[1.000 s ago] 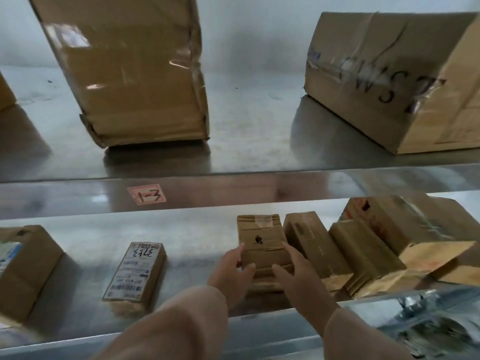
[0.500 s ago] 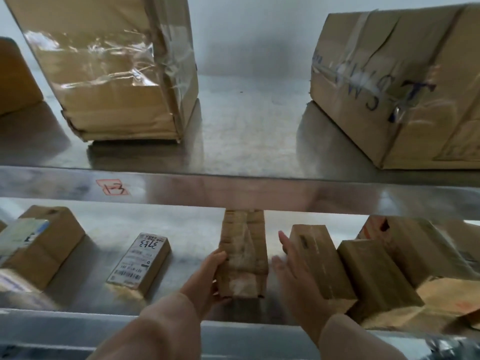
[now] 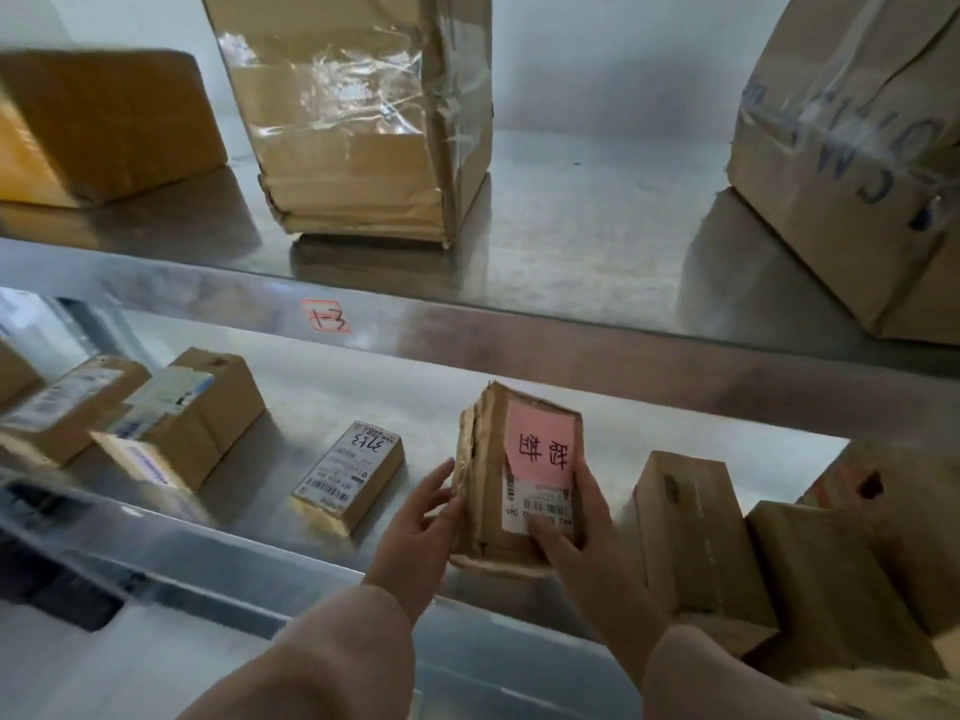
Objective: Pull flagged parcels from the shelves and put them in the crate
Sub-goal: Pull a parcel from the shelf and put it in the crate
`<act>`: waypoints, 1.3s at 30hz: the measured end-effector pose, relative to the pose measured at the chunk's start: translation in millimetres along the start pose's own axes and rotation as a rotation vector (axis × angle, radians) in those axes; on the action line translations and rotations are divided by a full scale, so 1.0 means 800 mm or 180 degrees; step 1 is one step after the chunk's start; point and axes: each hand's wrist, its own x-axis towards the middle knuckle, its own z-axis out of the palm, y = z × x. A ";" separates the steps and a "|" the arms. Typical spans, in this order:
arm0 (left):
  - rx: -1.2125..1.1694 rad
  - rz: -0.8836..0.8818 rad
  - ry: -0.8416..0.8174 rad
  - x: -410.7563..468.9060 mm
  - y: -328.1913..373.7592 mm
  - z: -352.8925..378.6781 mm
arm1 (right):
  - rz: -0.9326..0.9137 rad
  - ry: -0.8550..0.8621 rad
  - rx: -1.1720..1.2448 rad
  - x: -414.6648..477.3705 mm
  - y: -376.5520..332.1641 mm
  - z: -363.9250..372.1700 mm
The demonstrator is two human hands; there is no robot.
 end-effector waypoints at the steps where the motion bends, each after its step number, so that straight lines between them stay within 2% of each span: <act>1: -0.0035 0.0010 -0.0008 -0.006 0.000 -0.006 | -0.0074 -0.0064 -0.0063 -0.001 -0.002 0.010; 6: 0.0023 0.0117 -0.0029 -0.029 0.013 -0.048 | -0.0440 -0.0614 -0.0520 -0.014 -0.017 0.063; 10: -0.0330 -0.0199 0.0568 -0.038 0.030 -0.099 | -0.0771 -0.0783 -0.1207 -0.026 -0.035 0.117; 15: -0.0100 -0.0205 0.1093 -0.066 0.032 -0.196 | -0.1132 -0.0939 -0.1696 -0.035 -0.049 0.214; 20: -0.0247 -0.0102 0.1544 -0.118 0.022 -0.327 | -0.1169 -0.1280 -0.1722 -0.051 -0.051 0.345; 23: -0.0164 0.0089 0.1634 -0.150 0.016 -0.415 | -0.1194 -0.1407 -0.1668 -0.060 -0.058 0.427; 27: 0.0637 0.0586 0.1448 -0.194 0.010 -0.521 | -0.1186 -0.1701 -0.1403 -0.067 -0.071 0.531; 31: 0.1438 0.0963 0.1423 -0.236 0.008 -0.600 | -0.1198 -0.1972 -0.1455 -0.078 -0.078 0.618; 34: 0.1735 0.0942 0.1538 -0.251 0.002 -0.652 | -0.1164 -0.2181 -0.1488 -0.079 -0.081 0.676; 39: 0.1456 0.0756 0.1936 -0.249 -0.004 -0.728 | -0.0880 -0.2582 -0.1481 -0.062 -0.080 0.767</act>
